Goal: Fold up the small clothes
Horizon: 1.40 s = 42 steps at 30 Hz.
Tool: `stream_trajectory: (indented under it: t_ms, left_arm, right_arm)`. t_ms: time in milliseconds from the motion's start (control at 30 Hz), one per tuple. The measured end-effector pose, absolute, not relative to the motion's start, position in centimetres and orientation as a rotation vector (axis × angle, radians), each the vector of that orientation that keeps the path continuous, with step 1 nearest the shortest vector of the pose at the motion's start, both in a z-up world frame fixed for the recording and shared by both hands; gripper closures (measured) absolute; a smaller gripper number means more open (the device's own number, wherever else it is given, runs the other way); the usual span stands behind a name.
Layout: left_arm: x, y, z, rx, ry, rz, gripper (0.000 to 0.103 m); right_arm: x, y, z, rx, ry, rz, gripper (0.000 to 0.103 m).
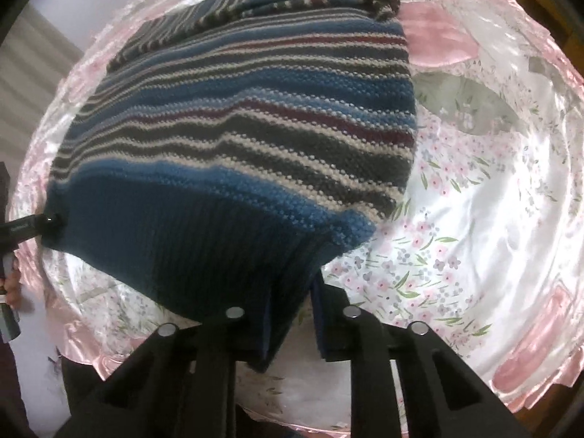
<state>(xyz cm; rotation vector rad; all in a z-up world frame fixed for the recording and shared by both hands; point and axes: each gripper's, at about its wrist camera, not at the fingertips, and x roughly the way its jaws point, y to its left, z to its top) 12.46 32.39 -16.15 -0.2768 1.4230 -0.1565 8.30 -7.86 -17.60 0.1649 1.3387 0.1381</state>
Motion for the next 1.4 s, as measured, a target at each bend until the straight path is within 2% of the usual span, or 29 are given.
stream_trajectory:
  t_ms: [100,333,733,867,1000,1167,1200,1267,1300,1333,1400]
  left_arm:
    - [12.4,31.9,-15.8,-0.279,1.416,-0.158,0.085]
    - [12.6,32.4,-14.3,-0.360,1.393,-0.170,0.093]
    - [17.8,33.7,-9.2,-0.522,1.263,-0.267,0.094]
    - [21.2,34.9,-10.2,-0.556,1.246,-0.251,0.094]
    - [25.2,35.3,-13.2,-0.582,1.284,-0.233,0.093]
    - [27.3,36.0,-15.7,-0.653,1.342,-0.227,0.088]
    - [27.2,36.5,-15.6,-0.688,1.334,-0.244,0.085]
    - [26.7,37.5,-14.6,-0.691,1.306,-0.238,0.066]
    - [26.3,38.3,-13.3,-0.661,1.263,-0.208,0.045]
    - [25.9,38.9,-12.3,-0.642,1.226,-0.195,0.037]
    - [25.4,40.2,-10.1,-0.572,1.172,-0.147,0.036]
  right_arm:
    - [8.3,-8.4,-17.2,0.192,1.335,0.188,0.089]
    - [9.3,-9.8,-15.8,0.283,1.298,0.320,0.092]
    - [17.2,-11.8,-10.7,0.354,1.202,0.437,0.093]
    - [21.6,-12.6,-11.1,0.338,1.208,0.401,0.093]
    - [25.9,-12.8,-13.8,0.372,1.261,0.344,0.093]
    - [28.3,-13.5,-16.3,0.415,1.306,0.296,0.084]
    - [28.3,-13.7,-16.2,0.424,1.304,0.301,0.081]
    - [28.0,-14.5,-15.7,0.390,1.284,0.268,0.071]
    - [27.9,-14.9,-15.4,0.372,1.276,0.247,0.065]
    - [27.7,-15.6,-15.0,0.359,1.265,0.220,0.059]
    - [27.4,-17.2,-13.9,0.347,1.238,0.185,0.059]
